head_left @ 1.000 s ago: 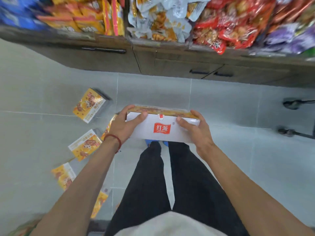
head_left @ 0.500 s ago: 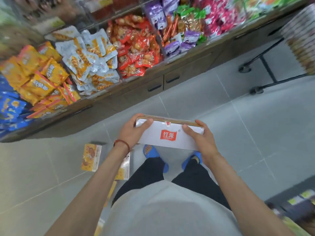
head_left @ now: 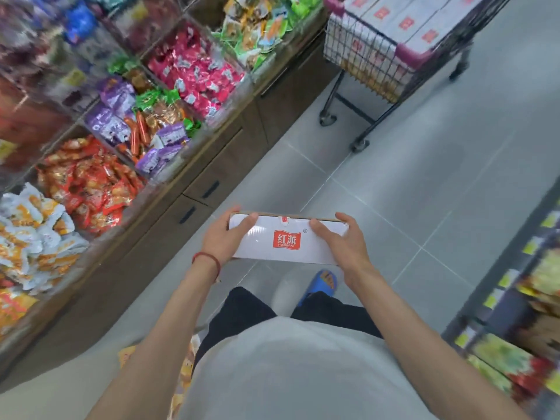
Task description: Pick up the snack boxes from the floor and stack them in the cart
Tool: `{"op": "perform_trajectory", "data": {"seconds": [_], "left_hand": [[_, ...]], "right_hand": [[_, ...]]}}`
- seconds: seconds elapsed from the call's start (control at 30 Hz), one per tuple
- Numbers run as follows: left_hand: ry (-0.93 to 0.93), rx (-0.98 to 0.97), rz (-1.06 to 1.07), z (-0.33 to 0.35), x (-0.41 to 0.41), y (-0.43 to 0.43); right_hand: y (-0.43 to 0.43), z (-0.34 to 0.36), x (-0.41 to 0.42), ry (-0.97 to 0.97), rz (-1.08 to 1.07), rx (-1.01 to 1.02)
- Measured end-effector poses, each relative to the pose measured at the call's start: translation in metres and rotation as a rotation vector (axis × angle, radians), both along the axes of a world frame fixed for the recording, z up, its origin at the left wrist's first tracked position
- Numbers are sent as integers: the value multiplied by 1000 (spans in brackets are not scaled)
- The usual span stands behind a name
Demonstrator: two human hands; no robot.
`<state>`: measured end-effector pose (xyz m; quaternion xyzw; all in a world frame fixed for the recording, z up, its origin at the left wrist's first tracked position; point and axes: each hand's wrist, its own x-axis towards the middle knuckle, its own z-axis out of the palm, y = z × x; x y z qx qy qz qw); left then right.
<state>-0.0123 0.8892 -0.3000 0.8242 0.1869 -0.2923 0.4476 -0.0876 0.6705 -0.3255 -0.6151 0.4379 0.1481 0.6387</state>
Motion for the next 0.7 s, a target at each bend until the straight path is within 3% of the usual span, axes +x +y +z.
{"op": "perform_trajectory", "data": {"seconds": [0.7], "left_hand": [[-136,-40,-575,2,234,-322]], "right_hand": [[-254,34,131,-20,-564,-168]]}}
